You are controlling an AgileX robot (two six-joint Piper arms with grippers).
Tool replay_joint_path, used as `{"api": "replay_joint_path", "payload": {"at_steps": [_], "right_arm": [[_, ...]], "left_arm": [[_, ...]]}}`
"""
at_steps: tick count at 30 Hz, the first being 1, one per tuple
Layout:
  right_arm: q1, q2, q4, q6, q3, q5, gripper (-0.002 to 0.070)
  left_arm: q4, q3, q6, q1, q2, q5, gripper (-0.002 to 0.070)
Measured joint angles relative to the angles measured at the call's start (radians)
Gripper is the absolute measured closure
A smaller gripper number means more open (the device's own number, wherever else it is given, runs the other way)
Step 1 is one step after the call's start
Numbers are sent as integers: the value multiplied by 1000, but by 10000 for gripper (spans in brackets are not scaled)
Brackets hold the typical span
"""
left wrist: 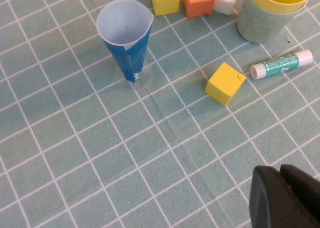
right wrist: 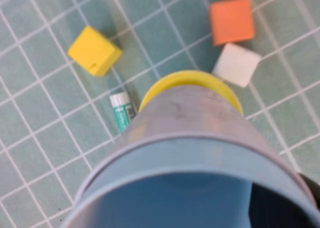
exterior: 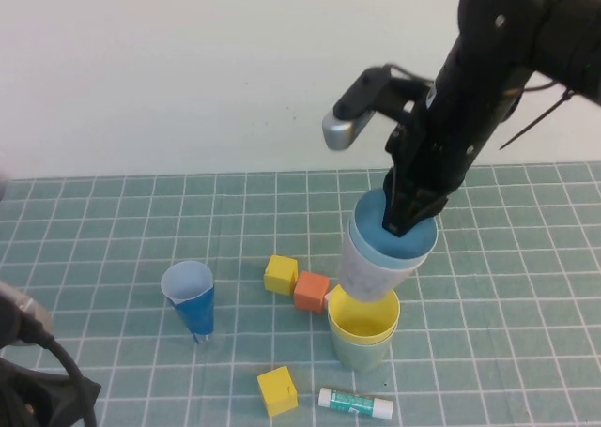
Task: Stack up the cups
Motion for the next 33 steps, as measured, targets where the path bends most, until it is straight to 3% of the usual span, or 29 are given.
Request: {"api": "replay_joint_path", "payload": {"at_steps": [10,17,20,23,27,33], "right_arm": [[0,88,4,0,12,-8,634],[0,98,12,0,12,-8,481],[0,93,17,0,12,-10,465],[0,46,39,-2,14,-10,484],[0,-115,150,-59,51,-51,569],[36,-459,313,-240,274,-261,666]], "left_arm": [[0,0,6,0,0,0,677],[2,0,6,0,0,0,677],[2,0,6,0,0,0,677],[4,0,6,0,0,0,677],[4,0,6,0,0,0,677],[-4,0,6,0,0,0,677]]}}
